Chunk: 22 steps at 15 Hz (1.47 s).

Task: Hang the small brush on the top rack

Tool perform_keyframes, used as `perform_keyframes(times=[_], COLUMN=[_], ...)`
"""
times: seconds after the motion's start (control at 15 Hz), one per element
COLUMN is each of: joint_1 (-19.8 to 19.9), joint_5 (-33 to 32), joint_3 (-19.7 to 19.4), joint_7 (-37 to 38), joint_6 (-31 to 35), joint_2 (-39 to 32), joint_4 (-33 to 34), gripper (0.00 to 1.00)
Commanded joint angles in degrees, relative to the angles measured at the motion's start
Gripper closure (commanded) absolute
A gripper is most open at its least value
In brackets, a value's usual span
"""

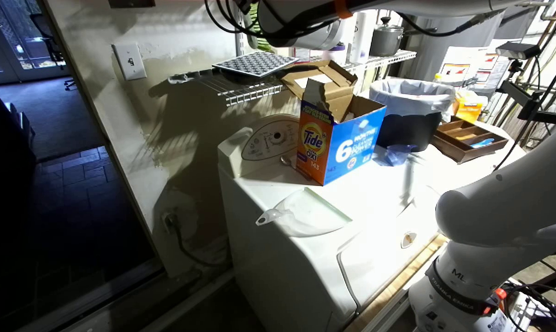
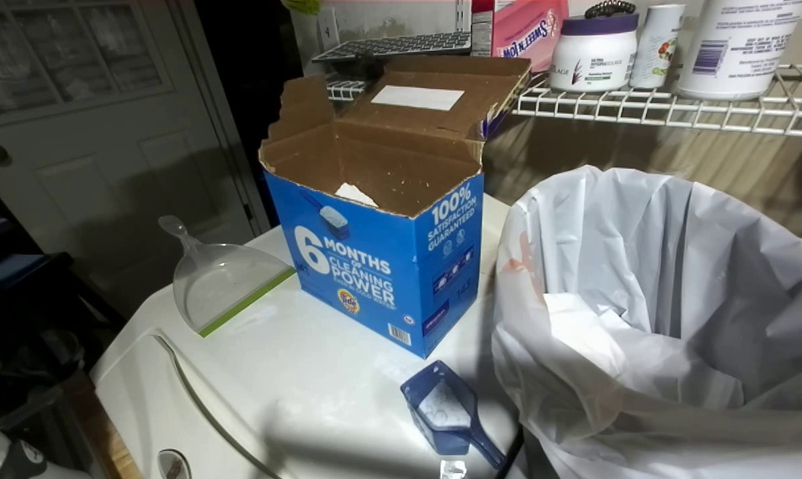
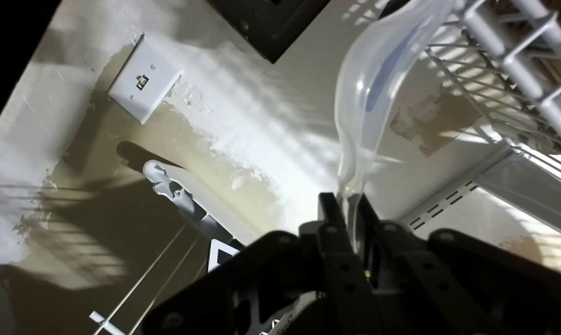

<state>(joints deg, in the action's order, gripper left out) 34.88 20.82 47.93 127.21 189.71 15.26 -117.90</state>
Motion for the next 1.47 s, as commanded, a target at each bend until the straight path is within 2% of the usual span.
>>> perform_keyframes(times=[0.0,1.4], joint_1=[1.1,0.3], joint_5=[-0.5,-0.9], joint_3=[0.5,0.9], joint_7=[-0.3,-1.4], joint_6=[1.0,0.4], joint_2=[-0.9,-4.0], joint_4=[1.3,4.0], gripper=[0.97,0.97])
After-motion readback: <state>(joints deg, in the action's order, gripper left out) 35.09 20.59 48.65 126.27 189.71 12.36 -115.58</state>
